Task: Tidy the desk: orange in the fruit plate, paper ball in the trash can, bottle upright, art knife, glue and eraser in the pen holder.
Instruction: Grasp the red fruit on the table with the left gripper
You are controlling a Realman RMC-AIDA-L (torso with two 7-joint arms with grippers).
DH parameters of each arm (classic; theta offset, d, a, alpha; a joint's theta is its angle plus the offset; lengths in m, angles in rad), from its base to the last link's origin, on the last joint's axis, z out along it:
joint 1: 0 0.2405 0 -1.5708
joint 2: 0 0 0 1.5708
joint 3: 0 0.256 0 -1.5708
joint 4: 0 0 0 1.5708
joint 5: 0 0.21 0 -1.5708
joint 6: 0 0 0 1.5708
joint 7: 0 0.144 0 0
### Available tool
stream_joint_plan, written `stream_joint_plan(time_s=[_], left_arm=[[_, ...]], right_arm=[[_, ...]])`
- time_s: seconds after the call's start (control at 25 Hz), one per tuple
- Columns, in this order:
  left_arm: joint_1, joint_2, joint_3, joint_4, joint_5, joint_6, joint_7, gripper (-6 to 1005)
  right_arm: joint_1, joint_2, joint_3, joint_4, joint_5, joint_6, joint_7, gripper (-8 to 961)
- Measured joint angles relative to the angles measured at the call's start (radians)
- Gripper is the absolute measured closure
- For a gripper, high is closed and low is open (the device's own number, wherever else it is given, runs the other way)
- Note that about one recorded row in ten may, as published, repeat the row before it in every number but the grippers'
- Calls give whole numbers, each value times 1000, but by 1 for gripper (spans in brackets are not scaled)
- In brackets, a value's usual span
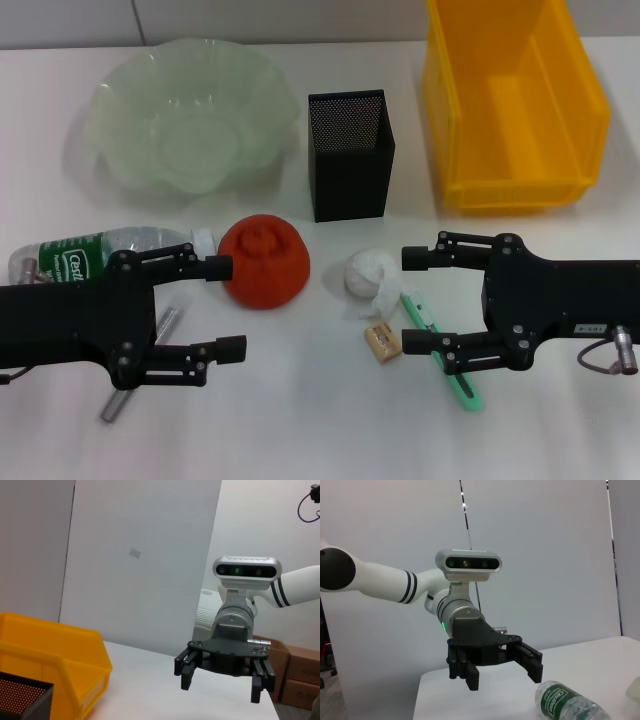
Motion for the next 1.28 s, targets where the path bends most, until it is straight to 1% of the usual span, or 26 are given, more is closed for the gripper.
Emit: stream_joint_plan(time_s=[0.32, 0.48, 0.64, 0.68, 0.84, 0.88, 0.92, 1.0, 1.04, 1.12, 1.2, 1.28], left_arm=[[-2, 0, 0, -4, -1, -8, 2, 170], [-8, -5, 0, -27, -18, -30, 60, 172], [-43, -6, -1, -136, -59, -100, 159, 173], [-63, -6, -5, -190, -77, -153, 202, 174], [-104, -7, -7, -295, -104, -255, 287, 175], [-104, -7, -7, -295, -104, -255, 287, 176], [-135, -9, -8, -370, -140, -316, 344, 176], [-150, -9, -6, -408, -165, -349, 376, 177], [-150, -9, -6, -408, -165, -349, 376, 178], [-172, -10, -2, -452, -177, -396, 410, 178], [-176, -10, -1, -462, -176, -407, 413, 179], [-188, -12, -1, -501, -174, -460, 421, 180]], right_arm=[[2, -1, 2, 23, 0, 0, -21, 141], [0, -1, 2, 33, 0, 6, -24, 144], [-4, -3, 3, 83, -1, 34, -45, 146], [-4, -3, 3, 83, -1, 34, -45, 146], [-32, -4, 10, 115, 1, 56, -78, 149], [-32, -4, 10, 115, 1, 56, -78, 149], [-39, -4, 15, 120, 2, 61, -78, 150], [-42, -4, 18, 123, 2, 61, -79, 151], [-45, -3, 19, 127, 2, 62, -79, 151], [-45, -3, 19, 128, 3, 62, -79, 153], [-47, -3, 19, 128, 3, 63, -79, 154], [-47, -2, 19, 129, 3, 64, -79, 155]])
